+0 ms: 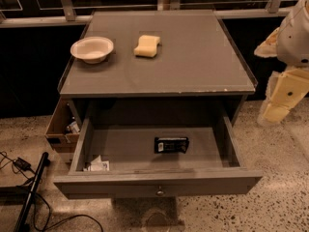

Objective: Pick rxbar chocolate from top drawer and place on counter

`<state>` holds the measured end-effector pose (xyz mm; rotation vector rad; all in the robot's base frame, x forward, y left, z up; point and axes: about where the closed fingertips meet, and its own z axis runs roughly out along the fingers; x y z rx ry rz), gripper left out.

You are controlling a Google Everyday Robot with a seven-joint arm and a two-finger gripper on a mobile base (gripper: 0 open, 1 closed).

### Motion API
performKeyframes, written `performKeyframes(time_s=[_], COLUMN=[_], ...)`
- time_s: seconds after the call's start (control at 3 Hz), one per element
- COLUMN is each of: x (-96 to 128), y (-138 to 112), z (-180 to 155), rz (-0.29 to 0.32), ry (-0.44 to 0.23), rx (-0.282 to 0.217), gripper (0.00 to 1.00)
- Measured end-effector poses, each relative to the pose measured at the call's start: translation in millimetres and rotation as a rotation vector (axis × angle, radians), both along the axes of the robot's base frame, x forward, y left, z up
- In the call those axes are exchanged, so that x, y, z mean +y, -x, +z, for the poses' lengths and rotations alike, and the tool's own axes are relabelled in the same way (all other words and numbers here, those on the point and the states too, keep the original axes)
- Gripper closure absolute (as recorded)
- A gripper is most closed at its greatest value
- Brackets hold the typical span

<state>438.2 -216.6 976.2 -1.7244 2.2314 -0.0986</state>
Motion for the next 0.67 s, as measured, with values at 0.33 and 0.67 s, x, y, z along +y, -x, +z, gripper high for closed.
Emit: performKeyframes(time_s=[0.33, 0.67], x=[-0.4, -2.0], y=[-4.6, -16.3], z=[-12.6, -48.6], rz=[0.001, -0.002], ry=[-0.03, -0.111], rx=[-0.015, -0.023], gripper=[0.39, 0.61])
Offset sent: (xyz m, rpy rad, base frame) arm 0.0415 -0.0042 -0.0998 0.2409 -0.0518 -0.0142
